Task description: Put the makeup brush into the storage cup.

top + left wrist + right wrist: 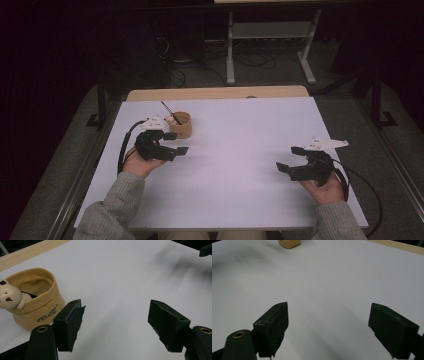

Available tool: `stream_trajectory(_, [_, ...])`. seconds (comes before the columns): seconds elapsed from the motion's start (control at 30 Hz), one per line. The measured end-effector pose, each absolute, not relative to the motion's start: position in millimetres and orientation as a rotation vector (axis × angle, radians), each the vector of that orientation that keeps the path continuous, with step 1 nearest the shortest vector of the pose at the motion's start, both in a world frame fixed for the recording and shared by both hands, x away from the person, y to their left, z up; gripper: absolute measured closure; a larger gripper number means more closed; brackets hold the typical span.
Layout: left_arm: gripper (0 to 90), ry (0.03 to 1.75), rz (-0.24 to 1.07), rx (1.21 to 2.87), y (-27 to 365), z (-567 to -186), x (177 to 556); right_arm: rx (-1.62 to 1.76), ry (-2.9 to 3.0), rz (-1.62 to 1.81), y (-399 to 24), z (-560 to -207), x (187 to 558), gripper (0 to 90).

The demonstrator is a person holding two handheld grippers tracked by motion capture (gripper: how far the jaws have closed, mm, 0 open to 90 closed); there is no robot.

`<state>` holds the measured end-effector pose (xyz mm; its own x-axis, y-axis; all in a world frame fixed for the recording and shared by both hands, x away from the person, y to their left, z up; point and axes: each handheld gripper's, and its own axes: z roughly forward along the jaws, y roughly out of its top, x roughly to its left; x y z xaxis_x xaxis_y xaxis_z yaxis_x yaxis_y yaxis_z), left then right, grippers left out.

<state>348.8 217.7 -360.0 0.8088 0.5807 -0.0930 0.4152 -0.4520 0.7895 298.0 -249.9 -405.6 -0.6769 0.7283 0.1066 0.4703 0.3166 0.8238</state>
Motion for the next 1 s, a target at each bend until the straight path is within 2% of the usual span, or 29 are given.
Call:
stream_trajectory(0.57, [25.2,0.719,0.25,2.11,236.8,-371.7,320.5,1.067,2.307,1.288,-243.4,-406.7,295.3,14.7])
stream_trajectory(1.0, [23.5,0.712,0.308,2.088,239.6,-371.5,301.3,1.056,2.312,1.294,-241.3,-407.3,292.6,14.5])
